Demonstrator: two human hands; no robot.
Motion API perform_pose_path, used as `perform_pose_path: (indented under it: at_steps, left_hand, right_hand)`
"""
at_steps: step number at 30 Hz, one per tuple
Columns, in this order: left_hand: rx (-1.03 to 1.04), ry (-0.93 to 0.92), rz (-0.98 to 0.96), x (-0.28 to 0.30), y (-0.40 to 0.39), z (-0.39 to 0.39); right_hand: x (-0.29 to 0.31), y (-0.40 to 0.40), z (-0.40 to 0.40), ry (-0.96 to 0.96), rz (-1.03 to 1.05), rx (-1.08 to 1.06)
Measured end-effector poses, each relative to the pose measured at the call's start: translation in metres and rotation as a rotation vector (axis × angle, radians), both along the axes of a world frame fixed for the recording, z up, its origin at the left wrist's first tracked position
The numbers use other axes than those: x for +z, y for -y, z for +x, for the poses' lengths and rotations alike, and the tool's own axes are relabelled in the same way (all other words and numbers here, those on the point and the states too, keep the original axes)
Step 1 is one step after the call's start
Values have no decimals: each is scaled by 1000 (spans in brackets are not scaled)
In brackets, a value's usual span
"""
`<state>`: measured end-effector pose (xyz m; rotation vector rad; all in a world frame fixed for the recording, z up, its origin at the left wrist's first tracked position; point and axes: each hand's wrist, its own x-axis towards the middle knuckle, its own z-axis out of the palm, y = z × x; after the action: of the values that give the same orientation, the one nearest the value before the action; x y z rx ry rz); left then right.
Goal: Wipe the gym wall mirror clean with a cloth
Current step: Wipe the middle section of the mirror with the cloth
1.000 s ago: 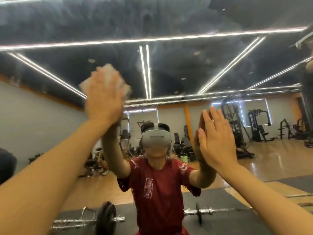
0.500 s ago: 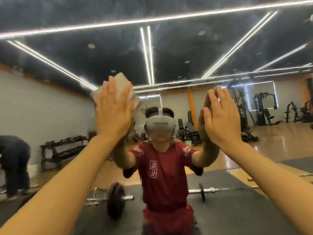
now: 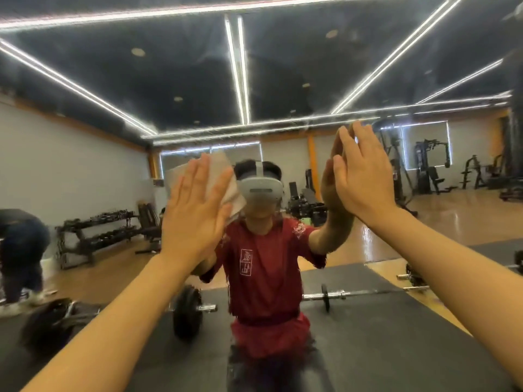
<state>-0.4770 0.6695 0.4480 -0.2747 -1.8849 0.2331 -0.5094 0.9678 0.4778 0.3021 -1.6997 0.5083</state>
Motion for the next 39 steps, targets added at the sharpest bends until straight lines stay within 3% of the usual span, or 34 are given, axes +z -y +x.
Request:
perform_pose_path:
  at_steps: [3, 5, 10, 13, 15, 18, 21, 26, 29, 34, 39]
  left_hand:
    - [37, -27, 251, -4, -15, 2]
    - [19, -38, 250, -8, -48, -3]
    - [-82, 52, -175, -28, -129, -18]
    - [-66, 34, -347, -24, -113, -16]
    - [-33, 1, -234, -21, -74, -11]
    - [23, -21, 98, -25, -16, 0]
    - [17, 3, 240, -28, -18, 4]
    - [-44, 40, 67, -26, -93, -8]
    - [-104, 61, 30, -21, -99, -3]
    - [-366, 172, 154, 0, -75, 26]
    - [-397, 90, 98, 1, -58, 29]
  right_hand:
    - [1, -5, 1, 7, 44, -17]
    - [1, -5, 2, 28, 57, -15]
    - [4, -11, 5, 62, 97, -9]
    - [5, -13, 6, 64, 112, -28]
    - [5, -15, 6, 50, 127, -61]
    - [5, -15, 6, 42, 139, -80]
    - [7, -15, 7, 45, 148, -79]
    - [9, -22, 8, 53, 193, -103]
    - [6, -19, 11, 64, 184, -76]
    - [-35, 21, 29, -128, 67, 115]
    - [-65, 84, 22, -213, 300, 261]
